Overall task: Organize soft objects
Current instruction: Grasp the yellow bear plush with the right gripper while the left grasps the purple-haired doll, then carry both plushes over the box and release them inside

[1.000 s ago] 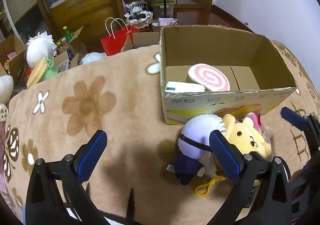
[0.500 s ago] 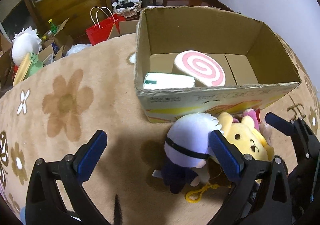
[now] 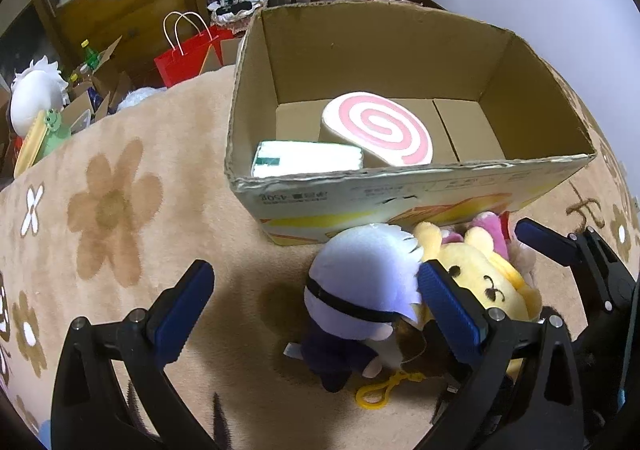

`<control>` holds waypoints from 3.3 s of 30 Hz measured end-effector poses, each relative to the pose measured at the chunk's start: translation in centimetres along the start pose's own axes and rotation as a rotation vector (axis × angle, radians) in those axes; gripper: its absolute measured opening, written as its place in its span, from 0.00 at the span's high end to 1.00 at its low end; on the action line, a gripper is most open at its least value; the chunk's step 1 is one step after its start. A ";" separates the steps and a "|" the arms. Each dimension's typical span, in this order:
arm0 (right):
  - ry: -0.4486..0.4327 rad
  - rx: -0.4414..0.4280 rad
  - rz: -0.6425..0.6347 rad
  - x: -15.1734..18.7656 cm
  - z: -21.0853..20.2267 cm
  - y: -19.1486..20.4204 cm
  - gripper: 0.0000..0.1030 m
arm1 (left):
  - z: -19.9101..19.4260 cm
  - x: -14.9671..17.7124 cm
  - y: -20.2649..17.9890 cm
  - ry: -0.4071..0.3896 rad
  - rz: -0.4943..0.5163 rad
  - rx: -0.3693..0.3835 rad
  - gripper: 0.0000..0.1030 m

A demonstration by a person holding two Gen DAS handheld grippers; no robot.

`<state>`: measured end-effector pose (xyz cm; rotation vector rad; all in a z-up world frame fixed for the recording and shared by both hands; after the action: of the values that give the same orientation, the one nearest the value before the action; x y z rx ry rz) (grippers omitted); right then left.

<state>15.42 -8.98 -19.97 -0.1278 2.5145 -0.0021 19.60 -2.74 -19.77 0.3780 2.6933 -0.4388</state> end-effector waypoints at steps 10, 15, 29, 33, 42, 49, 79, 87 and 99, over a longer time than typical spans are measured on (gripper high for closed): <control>-0.004 0.017 -0.002 0.1 -0.1 0.0 0.00 | 0.9 0.1 0.2 0.010 0.007 -0.017 0.00; 0.002 0.017 -0.003 0.3 0.0 0.0 0.00 | 1.3 0.2 0.5 0.022 -0.023 0.003 0.00; 0.006 0.014 0.001 0.3 0.3 0.2 0.00 | 1.5 0.8 0.4 0.035 -0.073 0.082 0.15; 0.010 0.010 0.009 0.4 0.4 0.1 0.00 | 1.3 0.9 -0.3 0.042 -0.080 0.148 0.37; 0.009 0.001 -0.015 0.6 -0.5 0.4 0.16 | 1.0 1.1 -1.5 0.048 -0.043 0.151 0.50; -0.003 -0.042 -0.049 0.5 -1.5 1.0 0.39 | 0.2 1.1 -1.2 0.030 -0.079 0.149 0.55; 0.016 -0.075 -0.022 1.1 -2.7 0.8 0.39 | -1.1 1.5 0.1 -0.009 -0.150 0.127 0.54; -0.030 -0.063 0.027 0.3 -4.2 -0.4 0.41 | -5.1 1.1 0.5 -0.140 -0.095 0.013 0.55; -0.196 -0.017 0.088 -3.3 -9.4 -3.0 0.41 | -11.1 -1.3 -0.7 -0.317 0.009 -0.088 0.55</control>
<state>12.89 -11.96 -10.29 -0.0228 2.3222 0.0640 16.89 0.23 -9.37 0.2698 2.3920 -0.3432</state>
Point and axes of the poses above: each gripper's, at about its wrist camera, not at the fingertips, and z roughly the way its jaws point, y to its left, x to its underside, the point moved 8 cm from there along z, roughly the way its jaws point, and after that the axes turned 12 degrees about x, right-handed, at the moved point
